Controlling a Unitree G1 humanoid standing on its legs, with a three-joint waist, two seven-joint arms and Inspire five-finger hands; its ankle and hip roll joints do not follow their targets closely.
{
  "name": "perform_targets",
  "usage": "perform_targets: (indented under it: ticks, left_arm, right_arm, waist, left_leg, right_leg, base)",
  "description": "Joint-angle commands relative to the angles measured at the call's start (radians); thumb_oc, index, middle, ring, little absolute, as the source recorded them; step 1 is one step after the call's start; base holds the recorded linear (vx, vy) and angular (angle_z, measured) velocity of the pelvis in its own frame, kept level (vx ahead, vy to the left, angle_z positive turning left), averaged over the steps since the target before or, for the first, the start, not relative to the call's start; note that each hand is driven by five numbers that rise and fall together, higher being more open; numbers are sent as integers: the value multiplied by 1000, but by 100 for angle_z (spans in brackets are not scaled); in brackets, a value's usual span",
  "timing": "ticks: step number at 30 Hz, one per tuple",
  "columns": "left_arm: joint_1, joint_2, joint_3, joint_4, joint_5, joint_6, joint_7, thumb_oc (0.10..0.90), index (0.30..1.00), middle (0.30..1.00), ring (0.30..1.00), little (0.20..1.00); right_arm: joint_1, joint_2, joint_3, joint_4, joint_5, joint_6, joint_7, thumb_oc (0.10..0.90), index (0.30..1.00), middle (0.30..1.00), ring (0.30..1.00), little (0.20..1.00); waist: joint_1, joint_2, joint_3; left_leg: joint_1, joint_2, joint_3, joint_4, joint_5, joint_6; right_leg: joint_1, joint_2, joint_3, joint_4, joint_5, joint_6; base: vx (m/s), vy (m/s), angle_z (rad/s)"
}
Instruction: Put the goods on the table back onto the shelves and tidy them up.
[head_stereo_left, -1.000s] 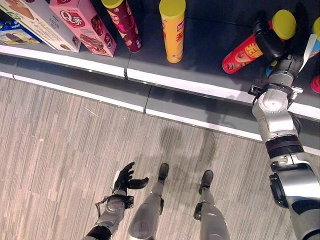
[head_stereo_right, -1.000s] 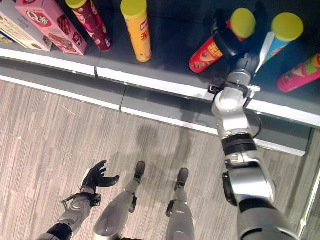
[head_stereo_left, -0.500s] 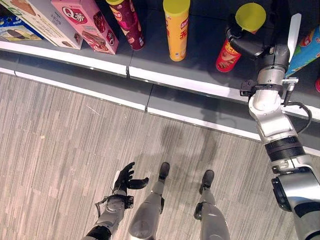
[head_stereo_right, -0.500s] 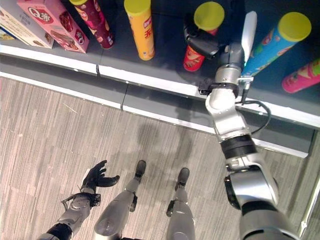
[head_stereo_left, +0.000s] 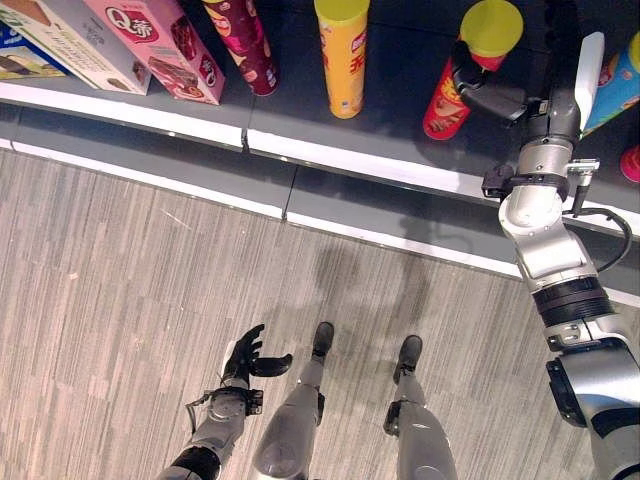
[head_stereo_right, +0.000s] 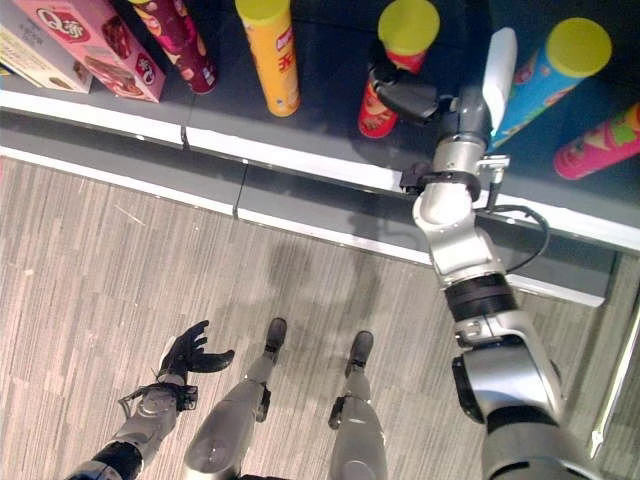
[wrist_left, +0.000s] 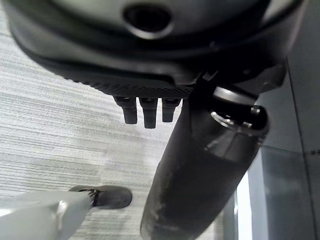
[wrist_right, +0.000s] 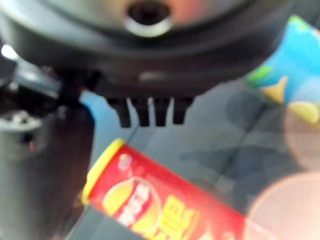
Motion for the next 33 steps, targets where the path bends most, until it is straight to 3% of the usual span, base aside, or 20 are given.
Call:
perform_targets:
  ticks: [1,6,8,9,12,17,19,21,23,24,25,30,31,33]
  left_arm:
    - [56,37,4,14,14,-18,0,800,900,900,900,900]
    - [47,19,23,23,39,-6,2,800,900,900,900,900]
    - [53,12,35,27,59,1,-8,800,900,900,900,900]
    - [65,10,42,28,89,4,-20,800,900,900,900,900]
    - [82,9,47,19,118,7,-34,800,900,900,900,900]
    - [106,12,55,10,138,8,-50,800,900,900,900,900]
    - [120,20,71,6,139,11,-55,800,900,900,900,900]
    - [120,20,72,6,139,11,-55,800,900,900,900,900]
    - [118,39,92,16,149,18,-57,800,900,900,900,900]
    - [118,47,103,21,152,24,-57,800,900,900,900,900]
    - [127,64,129,17,149,29,-57,800,900,900,900,900]
    - [126,65,129,17,149,29,-57,800,900,900,900,900]
    - [160,95,200,8,126,36,-77,800,900,900,900,900]
    - [170,86,209,17,119,32,-80,800,900,900,900,900]
  right_arm:
    - [43,-54,-58,-254,-117,-76,-41,800,900,900,900,900]
    - [283,47,-81,-459,-45,-139,84,800,900,900,900,900]
    - [413,58,-61,-542,39,-182,208,800,900,900,900,900]
    - [514,61,-39,-593,141,-207,324,800,900,900,900,900]
    - [632,60,-29,-639,210,-217,417,800,900,900,900,900]
    - [727,70,-66,-623,216,-206,436,800,900,900,900,900]
    - [741,81,-87,-609,196,-193,435,800,900,900,900,900]
    - [741,82,-87,-610,195,-192,435,800,900,900,900,900]
    - [751,91,-103,-594,150,-172,418,800,900,900,900,900]
    - [754,96,-116,-589,139,-167,411,800,900,900,900,900]
    - [756,93,-135,-591,122,-164,400,800,900,900,900,900]
    - [756,94,-135,-591,121,-163,400,800,900,900,900,900]
    - [734,22,-236,-591,98,-163,358,800,900,900,900,900]
    - [750,-27,-297,-616,106,-169,356,800,900,900,900,900]
  waist:
    - [-16,-26,-63]
    - [-49,-43,-75]
    - [-69,-58,-88]
    - [-91,-77,-106]
    - [-120,-98,-138]
    - [-167,-127,-192]
    - [-199,-146,-210]
    - [-193,-148,-209]
    - [-213,-163,-206]
    - [-212,-165,-205]
    - [-202,-166,-204]
    - [-202,-168,-205]
    - [-174,-203,-268]
    - [-189,-206,-289]
  left_leg:
    - [19,39,38,1,-110,-40]
    - [28,44,49,1,-111,-44]
    - [39,50,61,1,-114,-47]
    - [58,58,77,1,-119,-48]
    - [91,64,107,1,-134,-45]
    - [150,64,169,1,-166,-31]
    - [190,58,230,1,-193,-8]
    - [192,58,237,1,-195,-8]
    - [230,85,326,1,-206,3]
    - [243,107,358,9,-209,-1]
    - [277,151,419,38,-225,-11]
    - [275,150,420,38,-222,-11]
    - [349,236,587,124,-267,-63]
    - [378,294,606,163,-261,-95]
  right_leg:
    - [58,-56,7,73,-170,85]
    - [67,-56,5,71,-168,84]
    - [78,-51,8,66,-168,84]
    - [92,-43,16,58,-166,85]
    - [113,-35,33,43,-157,88]
    - [131,-28,88,17,-137,97]
    - [107,-27,149,30,-107,116]
    - [105,-26,156,31,-107,116]
    - [49,-11,183,110,-104,130]
    - [43,-21,156,125,-103,133]
    - [54,-68,50,124,-92,121]
    - [52,-69,50,122,-90,121]
    - [158,-144,-215,48,-83,131]
    - [176,-96,-176,50,-108,115]
  base:
    - [5,-3,3]
    - [1,-6,-1]
    - [20,-50,-6]
    - [26,-43,-12]
    - [54,-6,-22]
    - [46,101,-47]
    - [-9,180,-63]
    - [-25,48,-112]
    - [-81,-18,-102]
    - [-41,-195,-67]
    - [-7,-168,-146]
    - [46,-103,-133]
    - [292,-549,9]
    - [299,-538,-100]
